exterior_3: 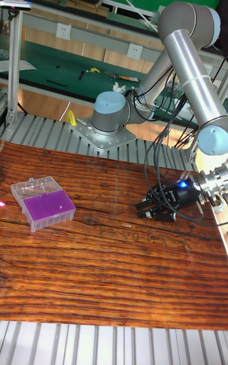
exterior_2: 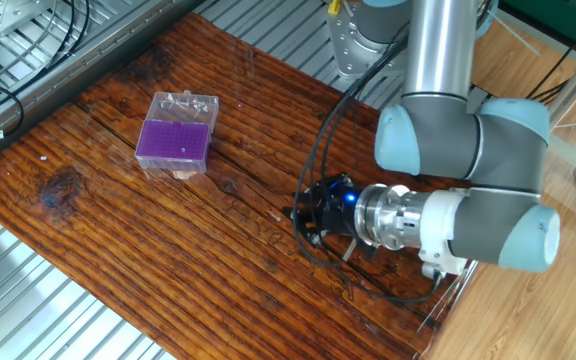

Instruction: Insert a small pipette tip into the holder for small pipette tips

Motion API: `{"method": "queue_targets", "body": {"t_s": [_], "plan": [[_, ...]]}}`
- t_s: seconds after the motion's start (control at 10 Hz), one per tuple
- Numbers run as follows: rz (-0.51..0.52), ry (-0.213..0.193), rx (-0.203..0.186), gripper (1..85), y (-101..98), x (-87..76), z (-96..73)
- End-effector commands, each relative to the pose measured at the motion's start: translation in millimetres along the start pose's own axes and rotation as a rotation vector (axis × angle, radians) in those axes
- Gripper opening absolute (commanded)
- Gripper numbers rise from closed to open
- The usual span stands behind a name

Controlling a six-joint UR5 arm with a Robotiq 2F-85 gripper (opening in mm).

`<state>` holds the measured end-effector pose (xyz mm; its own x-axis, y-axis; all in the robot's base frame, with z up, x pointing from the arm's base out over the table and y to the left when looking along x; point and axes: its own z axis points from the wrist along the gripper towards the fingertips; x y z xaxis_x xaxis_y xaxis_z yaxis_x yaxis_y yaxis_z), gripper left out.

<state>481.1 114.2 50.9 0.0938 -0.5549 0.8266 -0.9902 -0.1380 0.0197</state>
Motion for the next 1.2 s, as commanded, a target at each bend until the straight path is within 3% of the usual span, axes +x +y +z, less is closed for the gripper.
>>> {"method": "queue_targets", "body": {"t_s": [0.0, 0.2, 0.5, 0.6, 0.8, 0.9, 1.1], "plan": [[0.040, 0.018, -0.010, 32.7, 1.4, 3.3, 13.7], [0.033, 0.057, -0.029, 35.3, 0.2, 3.0, 18.9], [0.039, 0.023, -0.025, 35.7, 1.1, -8.7, 19.7], [0.032, 0.035, -0.035, 36.0, 3.8, -5.7, 19.5], [0.008, 0.133, -0.048, 35.7, 7.2, 19.9, 17.3], [-0.026, 0.146, -0.052, 35.3, 7.5, 23.5, 16.7], [-0.076, 0.093, -0.052, 37.0, 7.1, 10.1, 18.4]]}}
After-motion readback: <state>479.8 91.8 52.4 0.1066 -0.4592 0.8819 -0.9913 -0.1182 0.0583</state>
